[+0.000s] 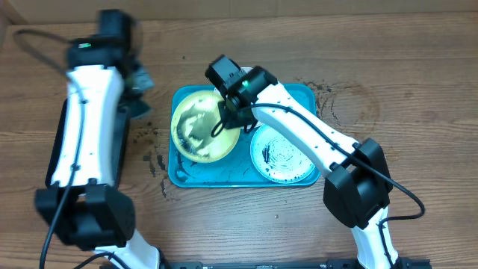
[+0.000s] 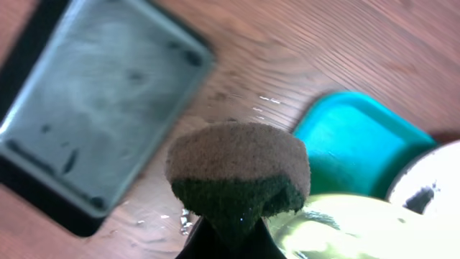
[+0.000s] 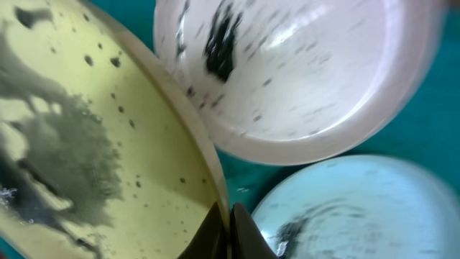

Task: Clean dirty plates on tray and stack at the side
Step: 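Tilt the yellow plate up with the right gripper, left arm withdrawing, then carry the yellow plate right and set it on the table, then release the yellow plate and move the right gripper to the white plate's rim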

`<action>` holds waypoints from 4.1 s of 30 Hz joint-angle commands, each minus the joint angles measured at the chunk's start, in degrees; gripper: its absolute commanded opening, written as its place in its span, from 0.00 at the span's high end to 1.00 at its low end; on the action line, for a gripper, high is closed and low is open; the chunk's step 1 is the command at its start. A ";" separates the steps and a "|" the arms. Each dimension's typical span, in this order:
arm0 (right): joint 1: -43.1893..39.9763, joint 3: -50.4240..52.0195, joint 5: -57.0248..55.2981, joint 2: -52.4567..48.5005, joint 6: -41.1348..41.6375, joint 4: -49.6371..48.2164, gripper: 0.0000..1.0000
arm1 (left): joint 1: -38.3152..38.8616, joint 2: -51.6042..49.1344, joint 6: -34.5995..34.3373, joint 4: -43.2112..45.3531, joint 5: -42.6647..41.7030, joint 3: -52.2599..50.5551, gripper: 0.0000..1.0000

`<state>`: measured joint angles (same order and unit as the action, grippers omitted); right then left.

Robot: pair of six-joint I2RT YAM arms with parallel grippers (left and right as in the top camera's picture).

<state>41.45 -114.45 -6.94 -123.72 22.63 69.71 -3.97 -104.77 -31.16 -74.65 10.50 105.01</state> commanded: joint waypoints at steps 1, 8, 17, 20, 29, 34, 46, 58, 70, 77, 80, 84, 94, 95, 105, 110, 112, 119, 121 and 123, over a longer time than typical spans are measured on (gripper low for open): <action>2.10 -7.61 -21.22 0.83 -5.84 3.21 0.96 | -6.82 1.01 0.70 -0.59 -5.55 0.81 0.96; 9.16 -9.70 -40.79 0.85 -14.73 3.80 0.96 | -15.45 1.01 0.72 -1.22 -8.68 0.79 0.96; 17.49 -9.70 -47.87 0.85 -26.12 0.24 0.96 | -17.03 1.01 0.72 -1.40 -9.07 0.79 0.96; 19.12 -9.70 -54.55 0.85 -26.16 0.24 0.96 | -17.03 1.01 0.70 -1.40 -9.07 0.79 0.96; 21.27 -9.70 -56.24 0.85 -30.18 0.22 0.96 | -17.00 1.01 0.72 -1.46 -9.09 0.79 0.96; 21.24 -9.70 -55.98 0.85 -30.12 0.11 0.96 | -17.00 1.01 0.72 -1.44 -9.09 0.79 0.96; 17.33 -9.70 -37.59 0.83 -28.65 0.39 0.96 | -17.00 1.01 0.72 -1.46 -9.09 0.79 0.96; 13.00 -9.68 -30.64 1.33 -28.00 1.40 0.96 | -17.00 1.01 0.74 -1.44 -9.09 0.79 0.96; 7.87 -14.27 -23.30 4.74 -19.32 1.97 0.96 | -17.00 1.01 0.79 -1.62 -9.07 0.79 0.96; -13.46 -16.61 7.80 10.05 -19.37 8.00 0.96 | -17.00 1.01 1.40 -1.64 -9.09 0.79 0.96; -24.15 -16.00 16.13 9.81 -19.37 11.23 0.96 | -17.00 1.01 1.38 -1.60 -9.07 0.79 0.96; -39.93 -12.44 18.12 9.31 -19.39 14.29 0.96 | -17.00 1.01 1.38 -1.60 -9.09 0.79 0.96; -59.93 7.45 17.46 8.72 -17.25 3.74 0.96 | -17.00 1.01 1.31 -1.51 -9.14 0.79 0.96; -61.11 9.88 17.66 8.72 -17.00 1.75 0.96 | -17.00 1.01 1.33 -1.40 -9.16 0.79 0.96; -62.58 25.92 17.77 8.72 -16.98 -10.67 0.96 | -17.00 1.01 1.36 -1.22 -10.16 0.79 0.96; -62.29 26.21 19.61 8.72 -16.98 -10.54 0.44 | -17.00 1.01 1.36 -1.22 -10.16 0.79 0.96; -62.16 26.21 23.63 8.72 -17.05 -10.38 0.42 | -17.00 1.01 1.36 -1.20 -10.16 0.79 0.96; -55.25 24.20 39.19 9.64 -21.59 -11.17 0.44 | -16.81 1.01 1.36 -0.70 -11.04 0.79 0.96; -49.40 23.15 39.15 9.75 -21.42 -13.40 0.42 | -16.11 1.01 1.75 -0.24 -12.90 0.79 0.96; -44.78 23.15 38.71 9.70 -20.41 -17.40 0.42 | -15.26 1.01 3.17 0.17 -13.40 0.79 0.96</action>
<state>-11.20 -89.10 28.53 -115.68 2.42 56.23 -20.88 -104.53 -30.87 -75.11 -0.38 105.06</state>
